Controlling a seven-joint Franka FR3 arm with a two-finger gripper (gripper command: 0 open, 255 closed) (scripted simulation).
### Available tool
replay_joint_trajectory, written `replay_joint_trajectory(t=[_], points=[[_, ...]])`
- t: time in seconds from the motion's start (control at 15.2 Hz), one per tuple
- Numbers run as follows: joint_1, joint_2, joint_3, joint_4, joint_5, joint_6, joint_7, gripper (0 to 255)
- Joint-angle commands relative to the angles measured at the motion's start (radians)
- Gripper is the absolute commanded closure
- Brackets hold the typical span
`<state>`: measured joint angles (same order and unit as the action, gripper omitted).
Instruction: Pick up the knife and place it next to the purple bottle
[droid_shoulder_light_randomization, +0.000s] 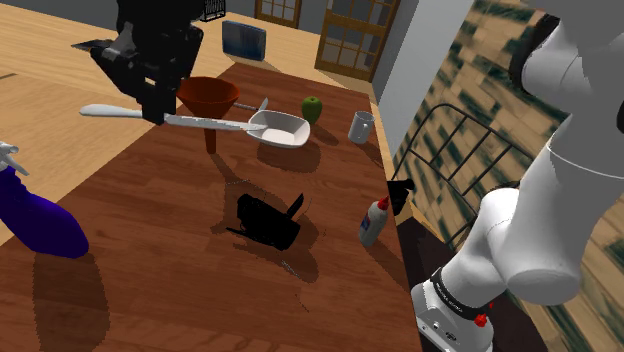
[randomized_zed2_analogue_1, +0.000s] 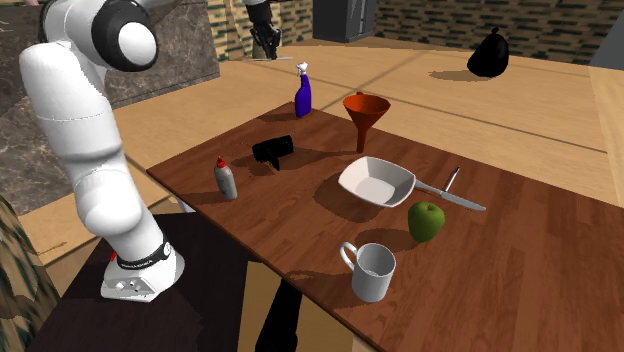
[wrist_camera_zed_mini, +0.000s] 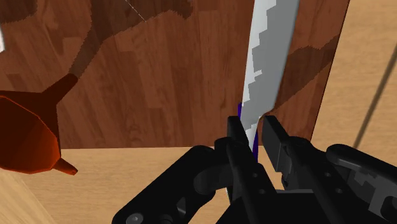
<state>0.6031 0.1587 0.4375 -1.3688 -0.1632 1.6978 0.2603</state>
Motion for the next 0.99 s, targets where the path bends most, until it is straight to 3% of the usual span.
replay_joint_trajectory(t=[0.0, 0.2, 0.92], points=[[0.049, 0.091, 0.019, 0.120, -0.052, -0.044, 0.053, 255], [0.155, 0.258, 0.027, 0.356, -0.139, -0.133, 0.112, 255], [0.101, 0.178, 0.024, 0.085, -0.102, 0.061, 0.127, 255]])
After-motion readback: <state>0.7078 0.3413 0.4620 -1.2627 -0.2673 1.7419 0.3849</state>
